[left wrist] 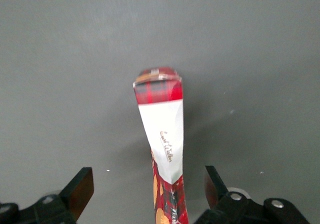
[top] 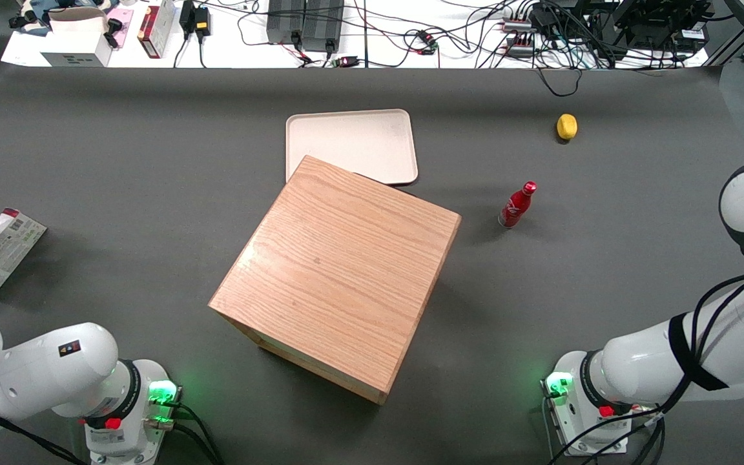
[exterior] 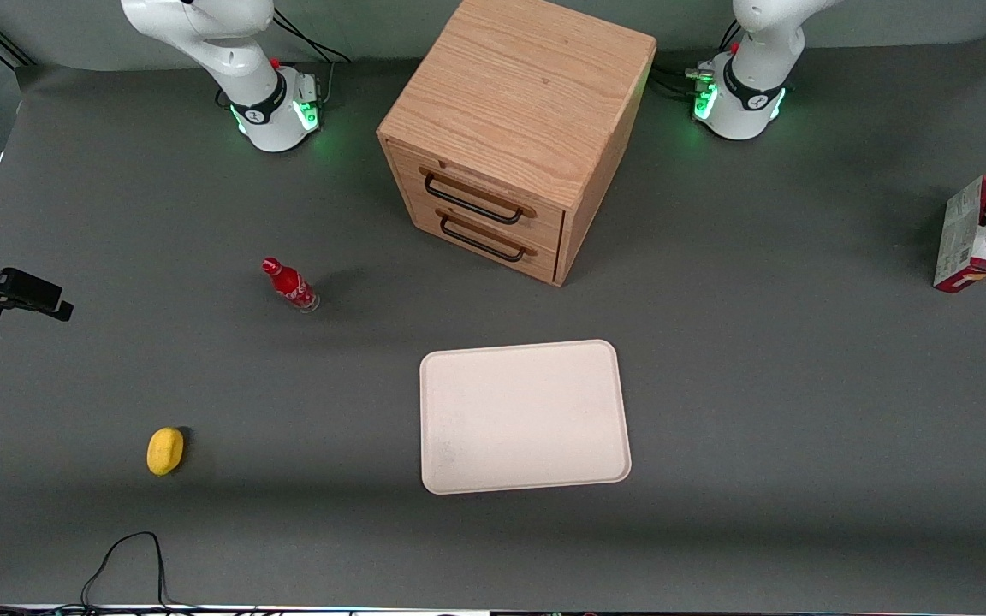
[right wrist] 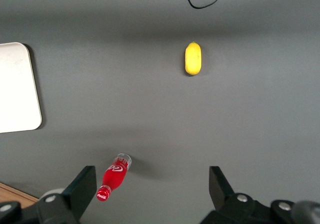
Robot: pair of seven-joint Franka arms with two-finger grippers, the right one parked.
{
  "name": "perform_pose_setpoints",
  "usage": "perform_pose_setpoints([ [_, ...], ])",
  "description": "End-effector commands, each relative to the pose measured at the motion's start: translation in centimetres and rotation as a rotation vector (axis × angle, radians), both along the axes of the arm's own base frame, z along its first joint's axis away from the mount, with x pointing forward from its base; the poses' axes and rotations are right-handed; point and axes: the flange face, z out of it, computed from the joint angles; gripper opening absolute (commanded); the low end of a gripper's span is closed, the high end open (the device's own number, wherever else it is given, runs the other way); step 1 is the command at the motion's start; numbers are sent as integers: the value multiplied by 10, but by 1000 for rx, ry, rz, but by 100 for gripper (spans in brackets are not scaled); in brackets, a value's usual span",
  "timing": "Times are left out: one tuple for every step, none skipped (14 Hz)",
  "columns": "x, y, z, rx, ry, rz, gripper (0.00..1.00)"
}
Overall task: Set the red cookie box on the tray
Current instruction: 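Carry the held cookie box with the left gripper toward the white tray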
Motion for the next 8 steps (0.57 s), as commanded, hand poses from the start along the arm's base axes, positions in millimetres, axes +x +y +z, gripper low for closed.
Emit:
perform_pose_setpoints([
  [-4, 8, -27, -3, 1, -4, 97],
  [-6, 8, -34, -8, 12, -3, 96],
  [-8, 7, -39, -19, 24, 0, 93],
  [-11, 4, -43, -32, 37, 3, 89],
  [-12, 3, -44, -38, 41, 6, 84],
  [-14, 4, -44, -40, 43, 13, 70],
  [-15, 4, -44, -40, 43, 14, 47],
  [-15, 4, -44, -42, 46, 14, 24],
])
